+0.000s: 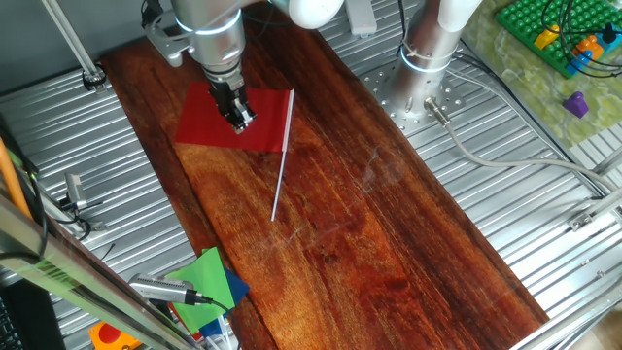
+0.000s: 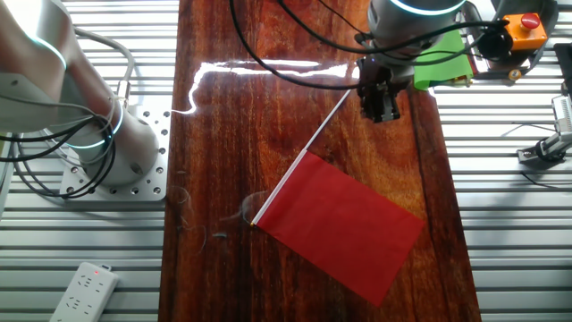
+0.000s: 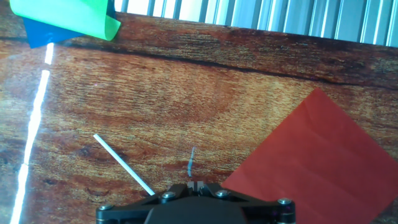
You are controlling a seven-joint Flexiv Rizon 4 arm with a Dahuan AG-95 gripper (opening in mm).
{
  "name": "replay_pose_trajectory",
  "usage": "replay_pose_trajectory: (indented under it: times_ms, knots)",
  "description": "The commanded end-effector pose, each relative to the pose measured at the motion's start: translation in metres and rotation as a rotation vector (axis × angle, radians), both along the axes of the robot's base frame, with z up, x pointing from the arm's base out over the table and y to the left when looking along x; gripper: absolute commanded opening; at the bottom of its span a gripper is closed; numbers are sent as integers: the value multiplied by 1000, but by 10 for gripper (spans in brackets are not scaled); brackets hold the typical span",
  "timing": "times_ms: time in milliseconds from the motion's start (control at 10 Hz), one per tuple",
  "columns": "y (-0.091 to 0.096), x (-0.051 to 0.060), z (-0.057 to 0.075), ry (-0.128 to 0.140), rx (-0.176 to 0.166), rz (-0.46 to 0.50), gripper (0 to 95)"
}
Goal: Wave the flag
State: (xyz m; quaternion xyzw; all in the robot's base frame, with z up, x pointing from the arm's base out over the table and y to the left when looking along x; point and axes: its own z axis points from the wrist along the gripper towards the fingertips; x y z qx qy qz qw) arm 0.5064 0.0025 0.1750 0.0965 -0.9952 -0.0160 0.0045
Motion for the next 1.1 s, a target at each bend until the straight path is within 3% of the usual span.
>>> replay_pose_trajectory:
  times_ms: [100, 1100]
  knots:
    - [0, 0, 0, 0, 0, 1, 0]
    - [1, 1, 1, 3, -1, 14, 0]
